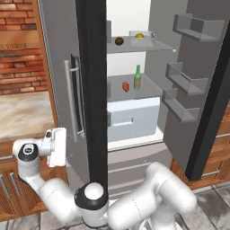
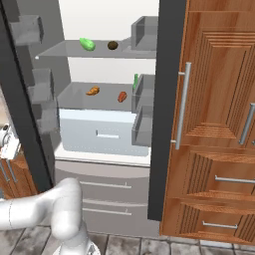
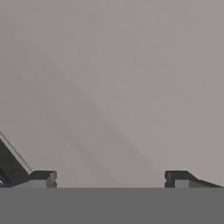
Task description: Place the tupperware on the top shelf of the fridge. Make space for the tupperware among the existing items by rearranging them on the shelves if needed. Close the fridge door when finished.
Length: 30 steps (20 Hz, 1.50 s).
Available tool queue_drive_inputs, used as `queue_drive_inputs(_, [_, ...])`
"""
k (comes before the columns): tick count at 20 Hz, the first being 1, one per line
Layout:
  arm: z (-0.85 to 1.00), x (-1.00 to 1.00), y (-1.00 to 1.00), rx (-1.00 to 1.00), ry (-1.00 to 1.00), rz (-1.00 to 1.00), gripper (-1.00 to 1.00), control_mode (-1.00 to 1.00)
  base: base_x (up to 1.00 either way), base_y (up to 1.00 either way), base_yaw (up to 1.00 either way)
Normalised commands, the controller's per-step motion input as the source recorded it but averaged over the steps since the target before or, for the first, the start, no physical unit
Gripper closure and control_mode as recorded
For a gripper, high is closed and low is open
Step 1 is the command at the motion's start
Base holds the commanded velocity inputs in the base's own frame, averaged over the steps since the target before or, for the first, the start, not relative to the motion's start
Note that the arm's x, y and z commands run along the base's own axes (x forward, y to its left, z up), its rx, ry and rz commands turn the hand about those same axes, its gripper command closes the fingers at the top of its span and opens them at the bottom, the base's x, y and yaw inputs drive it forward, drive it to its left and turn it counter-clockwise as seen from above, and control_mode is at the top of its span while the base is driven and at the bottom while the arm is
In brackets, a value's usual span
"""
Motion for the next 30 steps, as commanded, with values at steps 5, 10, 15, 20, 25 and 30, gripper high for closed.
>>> queue_drive_inputs(5, [0.57,0.02,-0.85,0.00,0.00,0.00,-1.00,-1.00,0.00,0.00,0.00])
queue_drive_inputs(10, [0.56,0.18,-0.48,0.00,-0.02,0.07,-1.00,-1.00,0.00,0.00,0.00])
queue_drive_inputs(15, [0.10,0.43,-0.43,0.00,-0.09,0.19,-1.00,-1.00,0.00,0.00,0.00])
queue_drive_inputs(20, [0.00,0.82,-0.53,0.10,-0.26,0.34,-1.00,-1.00,0.00,0.00,0.00])
queue_drive_inputs(25, [0.10,0.94,-0.38,0.13,-0.31,0.38,-1.00,-1.00,0.00,0.00,0.00])
queue_drive_inputs(30, [0.42,0.95,-0.16,0.14,-0.27,0.36,-1.00,-1.00,0.00,0.00,0.00])
